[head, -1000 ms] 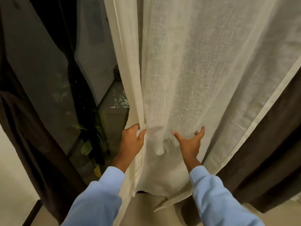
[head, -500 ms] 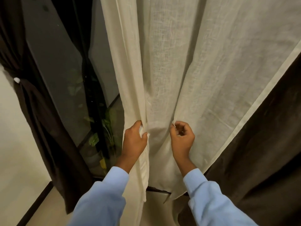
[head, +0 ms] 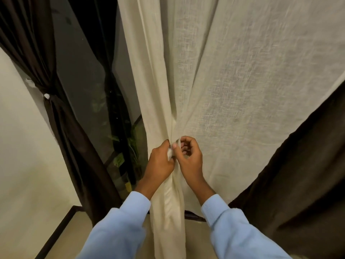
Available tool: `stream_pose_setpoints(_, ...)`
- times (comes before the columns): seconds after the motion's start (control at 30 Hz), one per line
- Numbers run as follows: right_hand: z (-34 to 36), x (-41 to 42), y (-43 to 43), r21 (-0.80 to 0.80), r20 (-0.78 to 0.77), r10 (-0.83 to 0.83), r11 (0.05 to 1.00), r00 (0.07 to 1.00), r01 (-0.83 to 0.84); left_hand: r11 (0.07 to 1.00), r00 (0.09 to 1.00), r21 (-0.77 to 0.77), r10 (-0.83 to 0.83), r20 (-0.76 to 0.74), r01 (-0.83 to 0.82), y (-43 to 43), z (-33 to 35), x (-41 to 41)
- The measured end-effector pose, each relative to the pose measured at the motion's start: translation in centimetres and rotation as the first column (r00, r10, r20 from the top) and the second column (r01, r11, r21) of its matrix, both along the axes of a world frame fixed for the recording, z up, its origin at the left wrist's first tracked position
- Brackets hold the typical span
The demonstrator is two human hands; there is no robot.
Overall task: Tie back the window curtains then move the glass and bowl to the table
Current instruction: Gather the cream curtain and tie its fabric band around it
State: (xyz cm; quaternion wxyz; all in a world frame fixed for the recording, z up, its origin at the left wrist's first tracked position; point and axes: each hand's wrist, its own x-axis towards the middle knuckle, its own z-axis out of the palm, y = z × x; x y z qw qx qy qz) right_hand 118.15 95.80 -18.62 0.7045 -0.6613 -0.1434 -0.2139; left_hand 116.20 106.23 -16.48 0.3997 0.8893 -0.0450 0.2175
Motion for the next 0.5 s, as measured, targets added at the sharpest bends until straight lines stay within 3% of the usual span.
stream_pose_setpoints(0.17, 0.8, -1.0, 1.0, 0.031, -0.042, -0.091, 0.995, 0.995, 0.093, 0.999, 0.999, -0.037, -0.037, -0.015, 0.036, 1.6, 0.4, -1.2)
stream_pose_setpoints(0.3, 0.8, -2.3, 2.3, 0.04, -0.068, -0.15, 0.987, 0.986, 0.153, 0.976, 0.994, -0.204, -0.089, -0.061, 0.075, 4.3, 0.2, -2.0)
stream_pose_setpoints(0.4, 0.7, -3.4, 3.0, 0.001, -0.065, -0.175, 0.984, 0.982, 0.176, 0.896, 0.981, -0.414, -0.191, -0.035, 0.16, 5.7, 0.3, -3.0)
stream_pose_setpoints(0.5, 1.0, -4.5, 3.9, -0.022, -0.06, -0.168, 0.986, 0.984, 0.167, 0.912, 0.983, -0.375, -0.184, -0.011, 0.166, 5.9, 0.9, -3.8)
